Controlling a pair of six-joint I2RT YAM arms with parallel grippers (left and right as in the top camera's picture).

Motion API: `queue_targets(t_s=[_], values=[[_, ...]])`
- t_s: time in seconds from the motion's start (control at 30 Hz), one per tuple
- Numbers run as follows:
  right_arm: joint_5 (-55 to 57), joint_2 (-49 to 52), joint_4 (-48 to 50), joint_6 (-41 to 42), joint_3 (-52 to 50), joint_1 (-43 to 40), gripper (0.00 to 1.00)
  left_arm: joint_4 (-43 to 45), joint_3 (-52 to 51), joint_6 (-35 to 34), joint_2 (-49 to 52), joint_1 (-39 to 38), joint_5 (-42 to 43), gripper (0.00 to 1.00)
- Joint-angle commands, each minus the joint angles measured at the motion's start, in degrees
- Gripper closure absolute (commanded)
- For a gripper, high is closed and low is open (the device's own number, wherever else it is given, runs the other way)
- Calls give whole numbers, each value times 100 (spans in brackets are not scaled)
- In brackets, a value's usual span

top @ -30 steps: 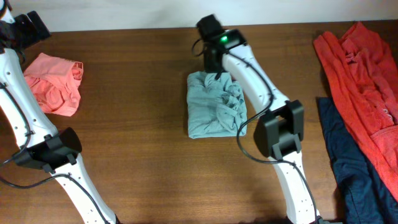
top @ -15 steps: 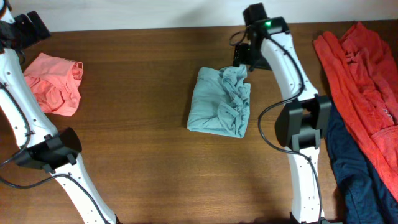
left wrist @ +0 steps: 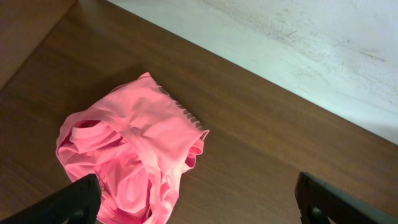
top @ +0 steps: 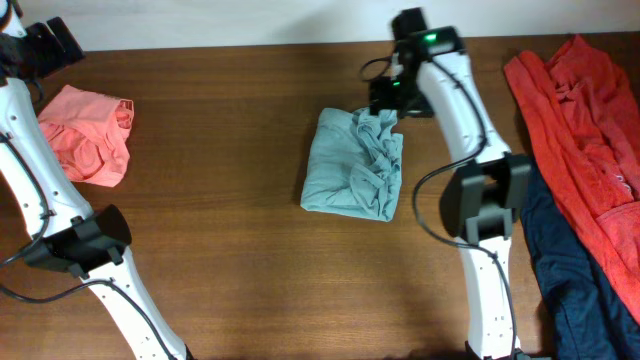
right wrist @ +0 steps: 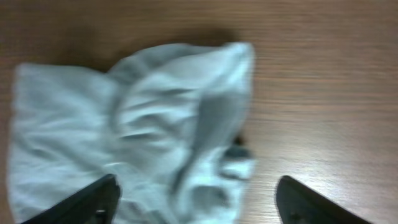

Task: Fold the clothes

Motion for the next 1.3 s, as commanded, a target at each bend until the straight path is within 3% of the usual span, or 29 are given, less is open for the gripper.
queue_targets(t_s=[0.0, 0.33, 0.73, 0.9, 1.1, 1.17, 1.2, 1.27], values=[[396, -195, 114, -105, -173, 376, 21, 28, 35, -70, -173, 4, 105, 1], [1368, -184, 1067, -103, -1010, 785, 31, -28, 35, -68, -173, 4, 105, 1], [1978, -186, 1263, -52, -1213, 671, 81, -35, 35, -70, -173, 2, 107, 1], [1797, -260, 732, 378, -942, 382, 94, -35, 35, -70, -173, 2, 107, 1], [778, -273, 149, 374, -586, -160, 93, -37, 35, -68, -173, 2, 107, 1], [236, -273, 22, 372, -575, -422, 85, -37, 35, -68, -173, 2, 105, 1], [-20, -271, -28, 367, -575, -546, 68, -37, 35, -68, -173, 2, 107, 1], [-435, -271, -125, 295, -575, -767, 24, -55, 35, -68, -173, 2, 107, 1]])
